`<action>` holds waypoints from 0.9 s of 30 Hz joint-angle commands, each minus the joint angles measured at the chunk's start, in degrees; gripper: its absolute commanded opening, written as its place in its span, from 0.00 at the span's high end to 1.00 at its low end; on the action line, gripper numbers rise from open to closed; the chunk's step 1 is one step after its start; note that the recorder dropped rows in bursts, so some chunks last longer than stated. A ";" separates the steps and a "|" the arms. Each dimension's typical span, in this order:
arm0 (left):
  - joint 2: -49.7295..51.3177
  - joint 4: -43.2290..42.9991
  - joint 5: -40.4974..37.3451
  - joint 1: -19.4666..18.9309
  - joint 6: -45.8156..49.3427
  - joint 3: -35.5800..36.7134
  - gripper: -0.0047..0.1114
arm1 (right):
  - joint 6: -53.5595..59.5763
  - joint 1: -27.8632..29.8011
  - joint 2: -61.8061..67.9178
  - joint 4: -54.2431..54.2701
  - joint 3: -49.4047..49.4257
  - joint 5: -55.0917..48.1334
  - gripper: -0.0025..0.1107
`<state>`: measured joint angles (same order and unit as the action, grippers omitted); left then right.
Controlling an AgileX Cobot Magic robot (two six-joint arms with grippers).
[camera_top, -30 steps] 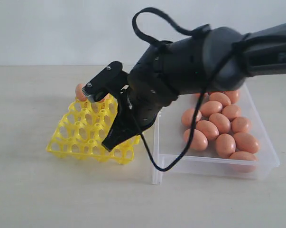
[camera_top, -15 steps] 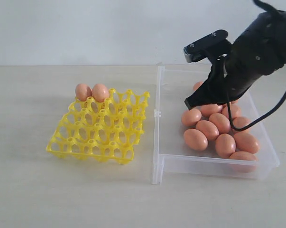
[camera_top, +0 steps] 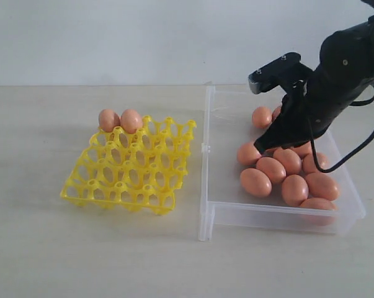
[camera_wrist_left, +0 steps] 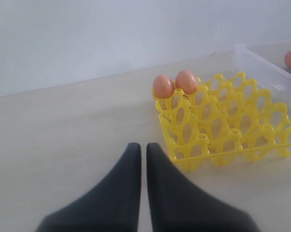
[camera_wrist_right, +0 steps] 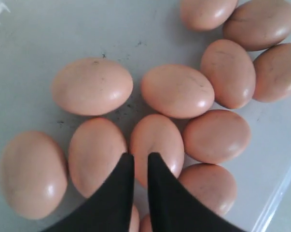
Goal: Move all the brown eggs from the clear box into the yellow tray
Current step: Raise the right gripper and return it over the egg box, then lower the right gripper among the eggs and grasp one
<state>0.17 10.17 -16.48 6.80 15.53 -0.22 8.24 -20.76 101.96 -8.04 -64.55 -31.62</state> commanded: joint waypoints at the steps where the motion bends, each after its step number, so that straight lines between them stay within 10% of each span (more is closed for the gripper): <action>1: -0.17 -0.09 0.23 0.34 0.01 0.22 0.93 | 1.20 0.26 2.42 0.28 -0.33 1.60 0.65; 5: -0.17 -0.09 0.23 0.34 0.01 0.22 0.93 | 1.54 0.26 4.29 0.28 -0.33 3.10 0.46; 27: -0.17 -0.09 0.23 0.34 0.01 0.22 0.93 | 13.00 0.26 6.76 0.15 -0.33 5.49 0.47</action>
<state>0.17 10.17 -16.48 6.80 15.53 -0.22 19.40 -20.72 108.49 -7.54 -64.82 -26.33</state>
